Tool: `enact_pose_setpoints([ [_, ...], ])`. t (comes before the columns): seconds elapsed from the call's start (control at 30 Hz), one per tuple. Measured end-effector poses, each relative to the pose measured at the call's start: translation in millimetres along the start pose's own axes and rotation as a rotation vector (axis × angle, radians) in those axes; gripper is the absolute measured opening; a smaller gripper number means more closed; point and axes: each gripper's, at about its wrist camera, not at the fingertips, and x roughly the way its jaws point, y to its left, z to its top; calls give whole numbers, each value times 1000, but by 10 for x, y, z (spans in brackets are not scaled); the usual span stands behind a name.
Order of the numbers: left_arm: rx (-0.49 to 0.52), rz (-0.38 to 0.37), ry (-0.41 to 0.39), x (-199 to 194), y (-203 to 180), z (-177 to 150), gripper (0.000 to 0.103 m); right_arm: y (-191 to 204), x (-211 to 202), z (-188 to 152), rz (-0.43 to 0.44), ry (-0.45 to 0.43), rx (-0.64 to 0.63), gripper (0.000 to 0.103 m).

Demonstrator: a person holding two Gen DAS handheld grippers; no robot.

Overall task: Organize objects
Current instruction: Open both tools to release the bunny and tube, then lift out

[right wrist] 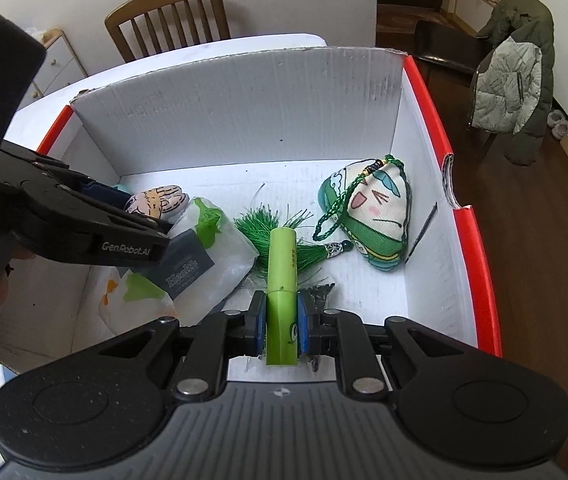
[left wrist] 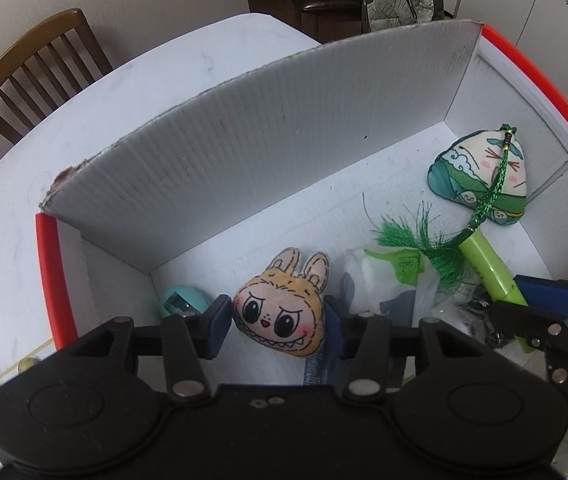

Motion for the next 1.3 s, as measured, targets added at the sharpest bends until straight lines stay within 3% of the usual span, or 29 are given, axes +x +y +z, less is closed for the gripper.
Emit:
enact_pose_setpoints([
  [0.4, 34, 16, -30, -114, -39, -65, 64, 38, -130, 31, 4, -44, -35, 17],
  [0.53, 24, 9, -40, -168, -45, -98, 65, 60, -171, 33, 1, -54, -43, 25],
  [0.73, 7, -7, -74, -250, -81, -43, 79, 88, -284, 28, 9, -67, -62, 29],
  [0.8, -4, -1, -91, -276, -105, -31, 89, 97, -322, 24, 12, -74, -68, 36],
  [0.9, -13, -12, -110, -351, -85, -30, 90, 100, -392, 0, 12, -97, -76, 51],
  [1.1, -37, -23, -150, -500, -12, -77, 90, 93, -543, -29, 22, -123, -65, 52],
  [1.3, -42, -34, -228, -760, 60, -184, 90, 137, -752, -71, 38, -162, -71, 59],
])
